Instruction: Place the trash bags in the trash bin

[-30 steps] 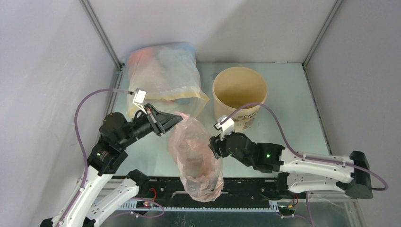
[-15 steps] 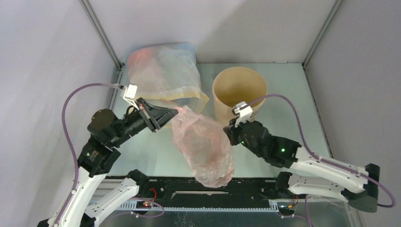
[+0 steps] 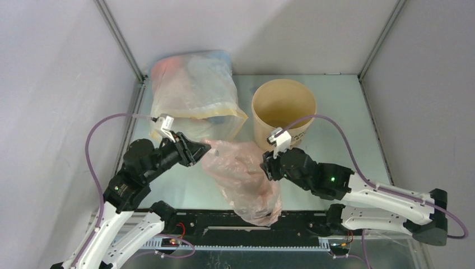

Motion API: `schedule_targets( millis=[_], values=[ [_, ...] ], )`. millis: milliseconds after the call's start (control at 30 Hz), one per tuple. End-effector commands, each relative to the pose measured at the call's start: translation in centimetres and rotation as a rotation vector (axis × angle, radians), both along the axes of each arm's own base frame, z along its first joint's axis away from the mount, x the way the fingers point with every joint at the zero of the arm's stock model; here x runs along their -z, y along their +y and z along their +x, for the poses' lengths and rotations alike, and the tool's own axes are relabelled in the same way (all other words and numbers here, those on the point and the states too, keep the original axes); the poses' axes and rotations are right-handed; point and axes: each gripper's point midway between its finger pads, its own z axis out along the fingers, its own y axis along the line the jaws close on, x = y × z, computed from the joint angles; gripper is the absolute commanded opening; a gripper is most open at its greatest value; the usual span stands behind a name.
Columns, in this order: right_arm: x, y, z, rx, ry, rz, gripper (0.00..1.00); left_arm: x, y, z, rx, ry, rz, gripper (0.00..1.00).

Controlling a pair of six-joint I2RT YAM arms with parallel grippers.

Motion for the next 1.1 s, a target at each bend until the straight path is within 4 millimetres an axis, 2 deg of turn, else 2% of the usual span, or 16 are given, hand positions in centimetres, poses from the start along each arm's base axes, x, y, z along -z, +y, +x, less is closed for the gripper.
schedule_targets(
  millis=[0,67,133,300,400,533,633,733,900,967,1067],
  values=[
    [1.5,0.7,-1.0,-0.028,0.030,-0.043,0.49,3.0,3.3,1.1,-0.176,0.031,0.120,0.46],
    [1.7,0.8,-1.4,-0.033,0.033,-0.050,0.60,3.2,4.5,1.0,-0.230,0.030,0.141,0.60],
    [2.0,0.6,-1.8,-0.034,0.046,-0.046,0.65,2.9,6.2,1.1,-0.312,0.020,0.159,0.67],
    [2.2,-0.6,-3.2,-0.047,0.090,0.018,0.71,1.5,9.6,0.6,-0.463,-0.016,0.160,0.73],
    [2.6,-1.1,-4.2,-0.069,0.122,0.057,0.76,1.2,10.3,0.2,-0.482,-0.022,0.161,0.73],
    [3.5,-0.3,-5.3,-0.114,0.171,0.089,0.76,1.5,8.7,-0.4,-0.389,-0.005,0.150,0.70],
    [4.0,1.6,-5.8,-0.155,0.190,0.100,0.70,1.3,7.0,-1.5,-0.286,0.003,0.111,0.67],
    [3.3,4.9,-6.2,-0.228,0.189,0.162,0.68,0.6,5.9,-2.9,-0.195,-0.002,0.069,0.67],
    [1.2,10.4,-5.7,-0.322,0.159,0.209,0.68,0.2,4.1,-4.6,-0.073,0.026,0.018,0.66],
    [0.7,12.0,-5.6,-0.345,0.150,0.194,0.72,0.7,3.1,-5.0,-0.011,0.056,0.011,0.66],
    [0.0,12.7,-5.4,-0.358,0.134,0.192,0.79,2.3,1.6,-5.5,0.082,0.109,0.018,0.65]
  ],
)
